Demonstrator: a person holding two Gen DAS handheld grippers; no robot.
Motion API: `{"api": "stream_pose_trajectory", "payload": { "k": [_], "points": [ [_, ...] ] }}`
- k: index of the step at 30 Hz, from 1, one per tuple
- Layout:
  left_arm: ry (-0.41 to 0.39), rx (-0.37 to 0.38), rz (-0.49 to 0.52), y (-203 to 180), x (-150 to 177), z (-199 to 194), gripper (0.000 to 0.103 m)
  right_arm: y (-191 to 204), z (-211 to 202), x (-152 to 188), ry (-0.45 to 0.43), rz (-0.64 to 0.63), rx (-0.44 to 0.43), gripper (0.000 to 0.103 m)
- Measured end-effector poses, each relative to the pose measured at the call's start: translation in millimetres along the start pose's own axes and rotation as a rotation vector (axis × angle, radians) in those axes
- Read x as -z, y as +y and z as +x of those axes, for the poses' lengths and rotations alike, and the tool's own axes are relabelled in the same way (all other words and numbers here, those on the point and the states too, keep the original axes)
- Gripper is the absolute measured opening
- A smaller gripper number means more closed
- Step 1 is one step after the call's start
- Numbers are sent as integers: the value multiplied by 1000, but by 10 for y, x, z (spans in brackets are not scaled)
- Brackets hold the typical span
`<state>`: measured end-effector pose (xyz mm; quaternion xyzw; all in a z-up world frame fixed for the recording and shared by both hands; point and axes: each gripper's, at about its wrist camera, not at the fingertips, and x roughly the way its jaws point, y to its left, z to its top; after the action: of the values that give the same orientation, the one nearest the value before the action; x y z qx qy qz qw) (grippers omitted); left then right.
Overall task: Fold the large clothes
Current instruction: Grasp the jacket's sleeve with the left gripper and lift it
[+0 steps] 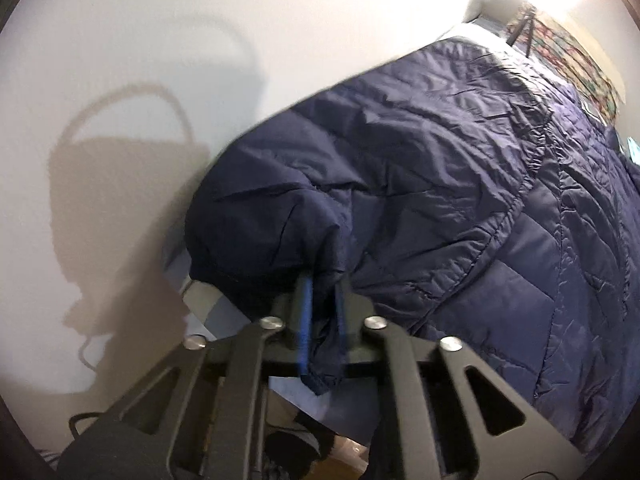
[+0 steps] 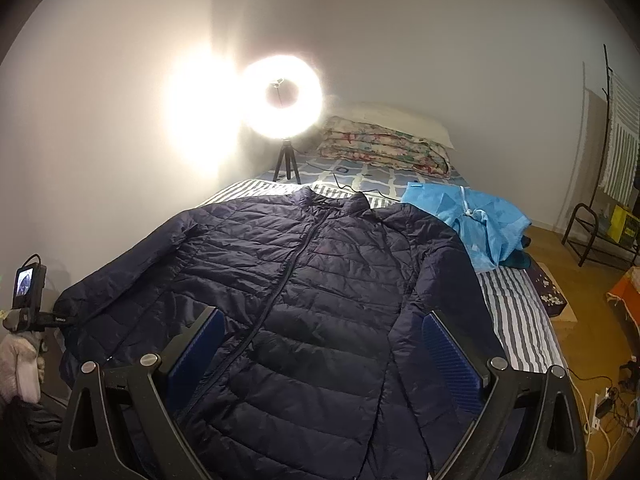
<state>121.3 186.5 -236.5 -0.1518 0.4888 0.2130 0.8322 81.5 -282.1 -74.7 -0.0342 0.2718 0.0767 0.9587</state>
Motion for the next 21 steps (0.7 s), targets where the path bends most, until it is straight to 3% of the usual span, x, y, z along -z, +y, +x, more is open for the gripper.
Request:
{"api": "stream_pose_trajectory", "payload": {
  "k": [8, 11, 14, 21],
  "points": [
    [-198, 45, 77, -234, -137, -554, 0, -7, 11, 7, 0, 5, 2, 100],
    [-273, 107, 130, -433, -228, -845, 0, -12, 33, 12, -6, 1, 17, 100],
    [-310, 160, 204, -658, -356, -1054, 0, -26, 56, 17, -15, -8, 46, 100],
    [-343, 281, 401, -1527, -479, -1333, 0, -183, 203, -25, 32, 82, -4, 98]
  ]
}}
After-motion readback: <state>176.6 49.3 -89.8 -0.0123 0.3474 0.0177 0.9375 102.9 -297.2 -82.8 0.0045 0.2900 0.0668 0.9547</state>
